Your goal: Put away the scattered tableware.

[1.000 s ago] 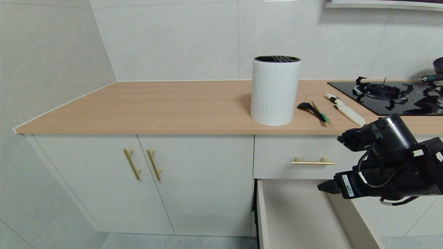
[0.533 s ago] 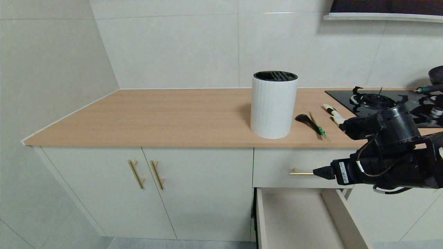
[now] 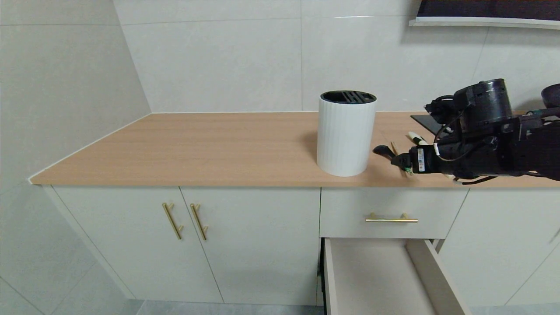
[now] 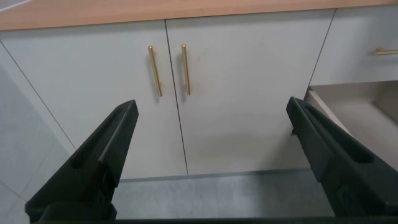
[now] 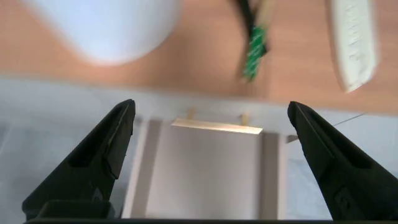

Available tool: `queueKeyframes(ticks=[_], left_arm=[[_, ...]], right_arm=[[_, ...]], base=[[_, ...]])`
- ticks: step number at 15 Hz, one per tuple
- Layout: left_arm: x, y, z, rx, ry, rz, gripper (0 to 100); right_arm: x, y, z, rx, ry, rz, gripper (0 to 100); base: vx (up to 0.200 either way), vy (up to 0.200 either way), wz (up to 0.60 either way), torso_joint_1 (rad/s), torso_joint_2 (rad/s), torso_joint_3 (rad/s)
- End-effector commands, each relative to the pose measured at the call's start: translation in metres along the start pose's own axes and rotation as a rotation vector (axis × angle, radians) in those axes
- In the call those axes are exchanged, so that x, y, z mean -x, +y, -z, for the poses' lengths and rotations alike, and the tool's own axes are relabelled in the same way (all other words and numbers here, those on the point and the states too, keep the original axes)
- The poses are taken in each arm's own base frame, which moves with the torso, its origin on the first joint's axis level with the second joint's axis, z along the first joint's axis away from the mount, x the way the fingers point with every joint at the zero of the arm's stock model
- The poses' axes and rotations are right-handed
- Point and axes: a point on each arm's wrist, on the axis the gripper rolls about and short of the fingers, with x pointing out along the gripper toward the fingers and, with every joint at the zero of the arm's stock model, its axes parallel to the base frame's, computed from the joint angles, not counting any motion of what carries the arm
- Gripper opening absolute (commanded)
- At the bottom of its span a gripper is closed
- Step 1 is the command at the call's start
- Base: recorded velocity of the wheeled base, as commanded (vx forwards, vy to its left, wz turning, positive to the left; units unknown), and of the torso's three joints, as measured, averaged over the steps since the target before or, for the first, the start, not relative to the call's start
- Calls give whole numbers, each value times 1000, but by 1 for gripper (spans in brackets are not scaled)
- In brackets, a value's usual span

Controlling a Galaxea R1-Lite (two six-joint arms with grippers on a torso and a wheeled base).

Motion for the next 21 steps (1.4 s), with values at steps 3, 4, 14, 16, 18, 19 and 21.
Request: queueKeyframes(ticks=[3, 4, 14, 16, 18, 19, 21], left_arm=[[0, 0, 0, 0, 2, 0, 100], [0, 0, 0, 0, 2, 0, 100], [0, 0, 0, 0, 2, 0, 100], [0, 0, 0, 0, 2, 0, 100], [0, 0, 0, 0, 0, 0, 100], [0, 0, 0, 0, 2, 0, 100], [0, 0, 0, 0, 2, -1, 100]], right_arm=[[-34, -2, 2, -21, 29, 52, 100], [-43, -2, 3, -46, 35, 80, 100], [-92, -13, 11, -111, 71, 174, 100], [-95, -14, 12, -112, 75, 176, 100], [-97, -14, 13, -111, 78, 177, 0], [-98, -14, 13, -111, 81, 177, 0], [-96, -14, 12, -114, 75, 178, 0]], base=[[0, 0, 0, 0, 0, 0], [0, 0, 0, 0, 0, 0], [0, 0, 0, 0, 0, 0], [0, 0, 0, 0, 0, 0], [0, 0, 0, 0, 0, 0], [0, 0, 0, 0, 0, 0], [0, 0, 0, 0, 0, 0]])
